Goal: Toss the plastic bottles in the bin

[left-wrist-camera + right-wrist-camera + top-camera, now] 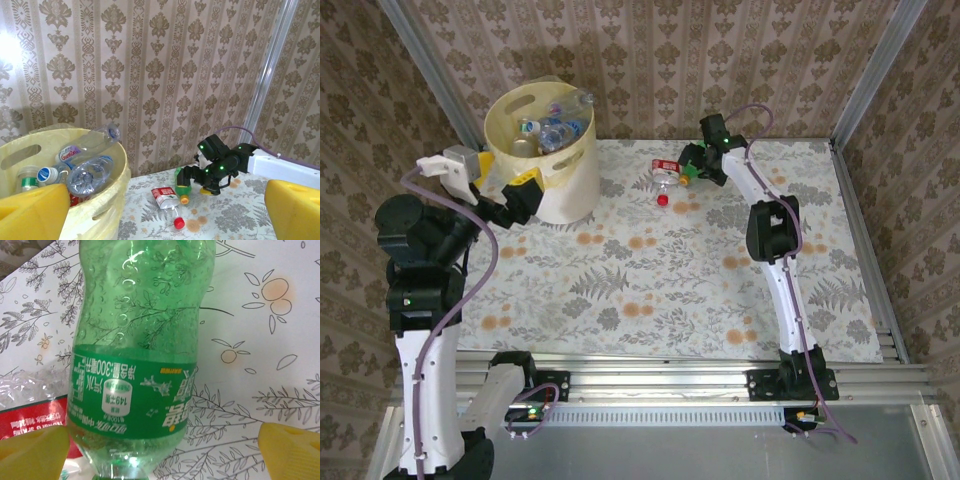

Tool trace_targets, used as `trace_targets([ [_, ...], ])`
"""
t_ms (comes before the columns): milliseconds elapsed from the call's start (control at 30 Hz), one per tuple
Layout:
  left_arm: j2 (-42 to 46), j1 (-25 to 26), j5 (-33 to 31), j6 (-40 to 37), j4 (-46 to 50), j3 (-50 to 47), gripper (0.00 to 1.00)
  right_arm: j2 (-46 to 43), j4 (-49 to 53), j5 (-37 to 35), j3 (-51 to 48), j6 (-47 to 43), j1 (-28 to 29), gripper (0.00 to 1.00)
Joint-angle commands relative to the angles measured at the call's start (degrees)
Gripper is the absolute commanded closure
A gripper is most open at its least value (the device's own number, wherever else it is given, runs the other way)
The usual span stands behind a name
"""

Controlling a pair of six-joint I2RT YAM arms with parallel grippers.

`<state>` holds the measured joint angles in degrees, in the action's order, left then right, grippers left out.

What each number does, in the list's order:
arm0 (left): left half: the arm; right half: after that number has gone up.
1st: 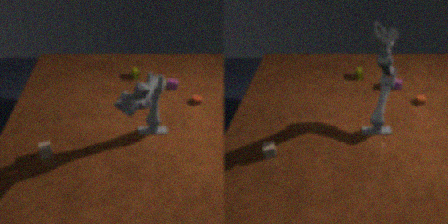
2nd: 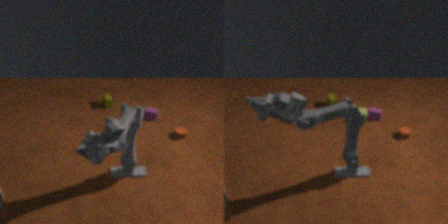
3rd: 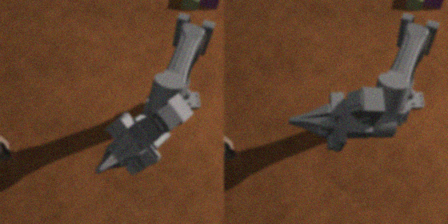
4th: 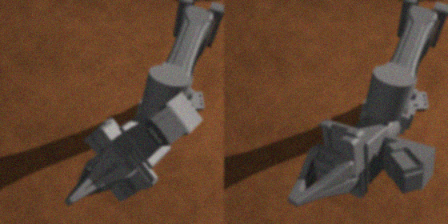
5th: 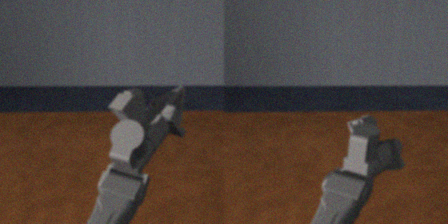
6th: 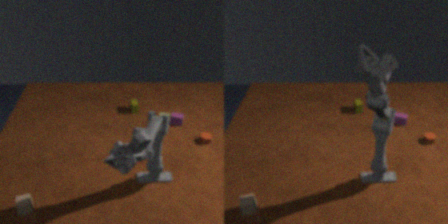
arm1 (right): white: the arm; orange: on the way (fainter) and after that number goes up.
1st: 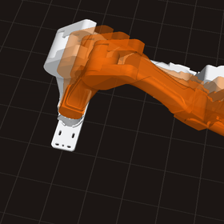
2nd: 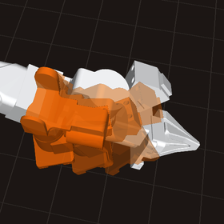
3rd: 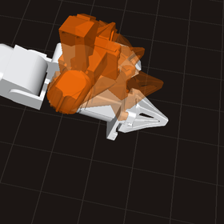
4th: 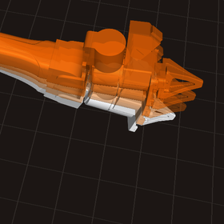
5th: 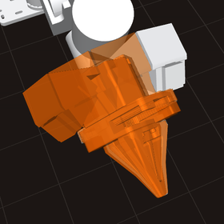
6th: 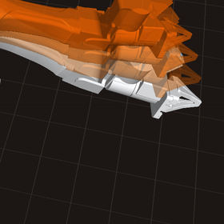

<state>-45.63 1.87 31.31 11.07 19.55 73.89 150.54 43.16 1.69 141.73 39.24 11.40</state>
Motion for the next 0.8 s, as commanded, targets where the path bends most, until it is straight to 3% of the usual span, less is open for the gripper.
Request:
trace_targets([
  [0, 0.6, 0.4, -0.2, 1.5, -2.5, -0.8, 0.00, 2.6, 2.6, -1.3, 3.2, 1.0, 0.0, 0.02],
  [167, 1.2, 0.5, -1.8, 2.8, -3.1, -1.9, 0.00, 5.5, 2.6, -0.7, 7.1, 0.8, -0.1, 0.03],
  [300, 1.0, 0.7, -1.7, 3.5, -3.3, -2.3, 0.00, 6.8, 2.7, -0.1, 8.5, 0.8, -0.1, 0.09],
  [567, -0.4, 2.1, -1.0, 4.3, -4.1, -2.6, 0.00, 6.9, 2.9, 0.3, 8.1, -1.1, -0.2, 0.33],
  [667, -1.5, 5.0, -0.5, 3.4, -4.4, -2.9, 0.00, 5.0, 2.0, 0.2, 5.5, -1.6, -0.1, 0.41],
  [767, -2.5, 10.7, -4.0, 0.4, -3.0, -3.0, 0.00, -0.1, -2.3, -0.1, -3.3, -1.1, 0.0, 0.49],
])
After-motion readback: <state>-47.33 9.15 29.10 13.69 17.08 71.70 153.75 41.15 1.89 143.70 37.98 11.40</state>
